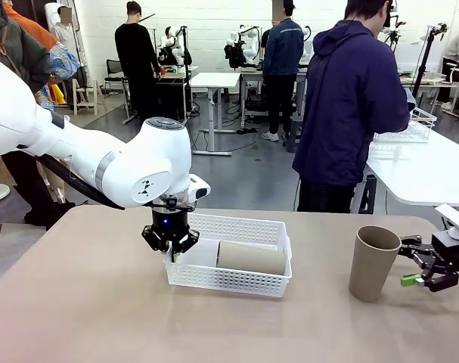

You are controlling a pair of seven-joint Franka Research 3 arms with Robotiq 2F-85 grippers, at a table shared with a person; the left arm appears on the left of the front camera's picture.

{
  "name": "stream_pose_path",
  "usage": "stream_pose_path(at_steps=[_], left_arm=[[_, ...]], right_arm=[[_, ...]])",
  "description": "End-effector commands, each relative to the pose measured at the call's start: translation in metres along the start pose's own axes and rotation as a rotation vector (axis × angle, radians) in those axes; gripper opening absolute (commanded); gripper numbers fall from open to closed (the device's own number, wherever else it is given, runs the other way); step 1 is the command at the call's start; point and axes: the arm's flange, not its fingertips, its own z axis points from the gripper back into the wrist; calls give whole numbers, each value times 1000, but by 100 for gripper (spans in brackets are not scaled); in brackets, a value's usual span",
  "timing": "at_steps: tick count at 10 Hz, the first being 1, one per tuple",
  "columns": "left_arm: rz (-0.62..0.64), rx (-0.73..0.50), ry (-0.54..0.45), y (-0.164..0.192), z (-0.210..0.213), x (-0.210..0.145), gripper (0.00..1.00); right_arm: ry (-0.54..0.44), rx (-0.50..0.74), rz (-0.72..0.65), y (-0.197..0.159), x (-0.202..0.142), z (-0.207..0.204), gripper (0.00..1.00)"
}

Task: Clean and organize the cups into the basket.
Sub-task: Pick up the Reusable plastic cup from the right side of the table and stack it inside the Organizing basket in the center of the table.

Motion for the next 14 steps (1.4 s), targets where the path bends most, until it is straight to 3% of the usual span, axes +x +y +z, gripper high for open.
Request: stream_pose_path(at_steps=[1,14], left_arm=[[-2,7,4,-2,0,0,0],[-2,7,4,-2,0,0,0]], right_arm=[[8,59,-18,-13,4,-5,100],[21,274,-50,-40,4,-61,100]])
